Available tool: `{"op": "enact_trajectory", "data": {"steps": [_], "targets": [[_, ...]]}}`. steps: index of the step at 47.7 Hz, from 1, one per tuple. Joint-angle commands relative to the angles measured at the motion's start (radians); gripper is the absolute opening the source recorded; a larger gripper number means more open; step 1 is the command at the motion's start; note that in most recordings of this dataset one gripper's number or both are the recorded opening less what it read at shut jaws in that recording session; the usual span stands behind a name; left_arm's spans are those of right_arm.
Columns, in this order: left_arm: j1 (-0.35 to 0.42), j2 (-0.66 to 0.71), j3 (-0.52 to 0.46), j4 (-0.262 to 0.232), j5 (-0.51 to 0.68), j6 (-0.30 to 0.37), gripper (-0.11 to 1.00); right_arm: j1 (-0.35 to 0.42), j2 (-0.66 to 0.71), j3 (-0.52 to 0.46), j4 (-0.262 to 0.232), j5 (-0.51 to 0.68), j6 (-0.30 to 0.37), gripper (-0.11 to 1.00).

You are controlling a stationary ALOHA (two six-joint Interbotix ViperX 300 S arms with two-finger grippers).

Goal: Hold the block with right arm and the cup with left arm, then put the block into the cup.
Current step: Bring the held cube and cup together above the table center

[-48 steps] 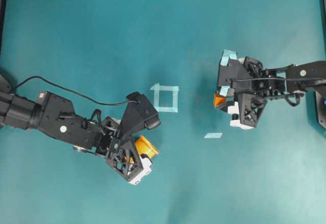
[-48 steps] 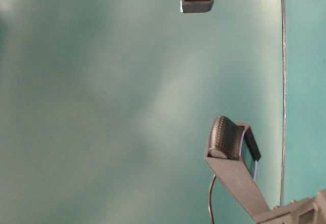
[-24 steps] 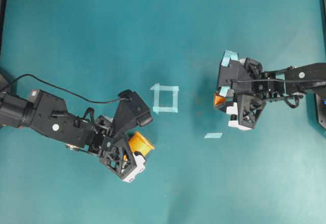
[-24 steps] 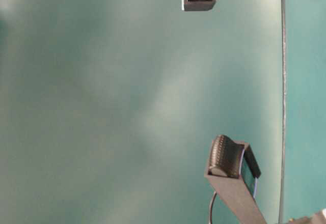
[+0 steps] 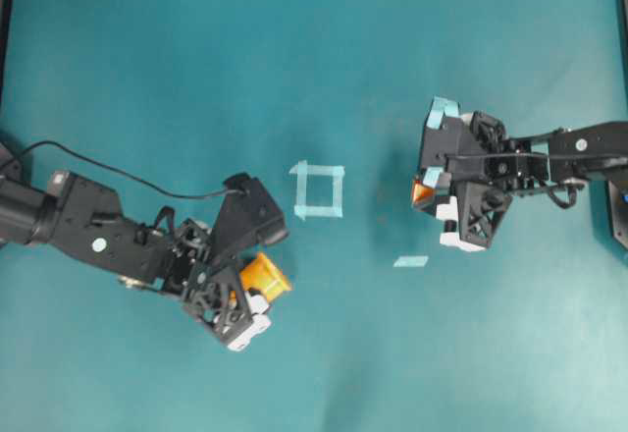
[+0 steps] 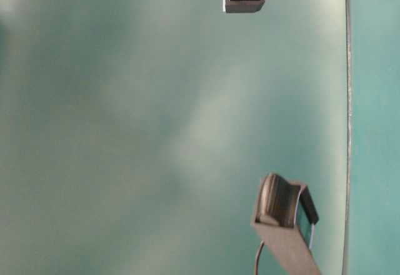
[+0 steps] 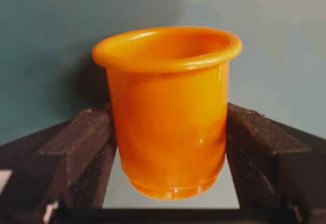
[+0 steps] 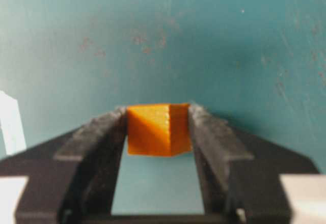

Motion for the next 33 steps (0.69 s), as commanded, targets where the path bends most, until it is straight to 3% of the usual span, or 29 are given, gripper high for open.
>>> {"op": "enact_trajectory", "data": {"steps": [1,14,33], "targets": [[0.003,-0.044,0.018,0.021,0.005,0.038,0.62,0.008,-0.023,-0.017,-0.006,-0.003,-0.003,0.49],[0.014,-0.057,0.006,0.026,-0.103,0.287,0.62,0.008,-0.095,-0.06,-0.06,0.003,-0.005,0.42],[0.098,-0.026,-0.052,0.026,-0.218,0.495,0.62,0.008,-0.121,-0.138,-0.083,0.0,-0.011,0.42]]}}
